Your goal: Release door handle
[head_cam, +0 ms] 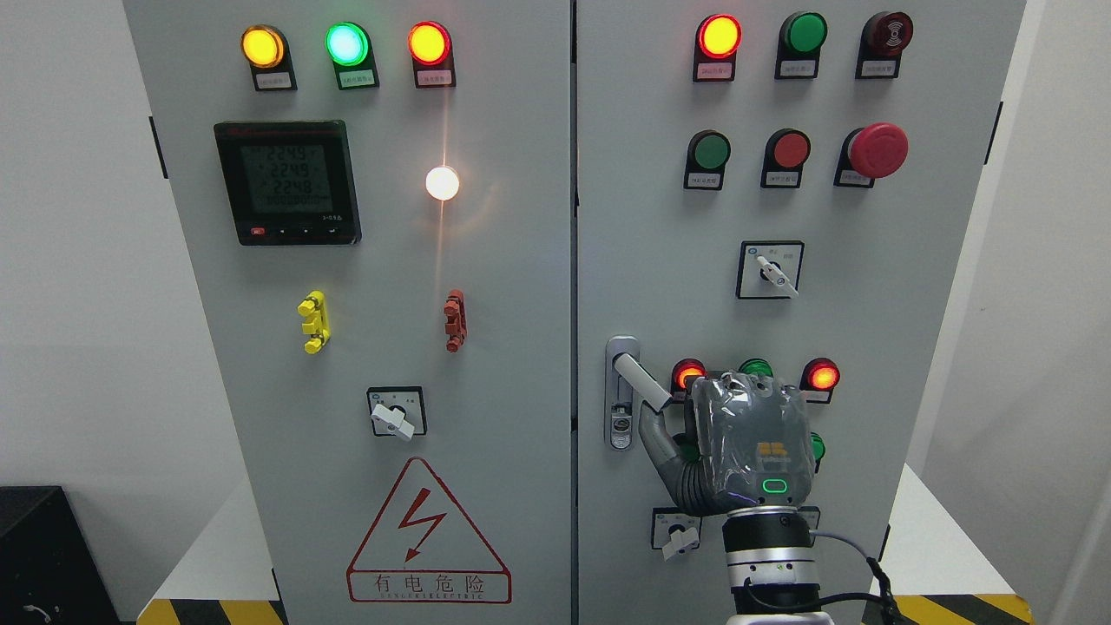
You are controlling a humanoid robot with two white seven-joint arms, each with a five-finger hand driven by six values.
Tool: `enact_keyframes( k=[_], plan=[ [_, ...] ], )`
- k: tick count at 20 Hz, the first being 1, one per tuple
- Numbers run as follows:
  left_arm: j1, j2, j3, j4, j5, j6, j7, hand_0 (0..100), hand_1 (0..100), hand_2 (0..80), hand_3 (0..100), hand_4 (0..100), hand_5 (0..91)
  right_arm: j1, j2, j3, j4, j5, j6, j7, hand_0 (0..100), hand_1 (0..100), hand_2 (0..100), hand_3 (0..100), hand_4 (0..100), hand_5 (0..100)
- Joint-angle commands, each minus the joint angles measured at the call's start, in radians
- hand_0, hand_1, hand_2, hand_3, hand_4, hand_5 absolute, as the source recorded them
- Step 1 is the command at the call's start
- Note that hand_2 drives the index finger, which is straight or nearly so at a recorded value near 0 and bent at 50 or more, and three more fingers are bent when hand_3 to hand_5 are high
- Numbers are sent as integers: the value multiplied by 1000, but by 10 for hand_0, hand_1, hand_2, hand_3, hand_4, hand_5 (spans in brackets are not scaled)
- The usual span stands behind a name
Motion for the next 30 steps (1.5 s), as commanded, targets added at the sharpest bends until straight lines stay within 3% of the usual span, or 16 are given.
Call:
enact_keyframes(
  k=[1, 30],
  plan=[
    [-26, 0, 0, 29, 0, 0, 0, 120, 556, 0, 0, 0, 0, 1, 1, -3, -3, -1, 0, -2, 557, 410, 929, 1000, 995, 1000],
    [-26, 0, 0, 29, 0, 0, 0, 120, 556, 0, 0, 0, 0, 0, 1, -21, -7, -4, -1, -1, 571, 390, 929, 1000, 992, 1000]
  ],
)
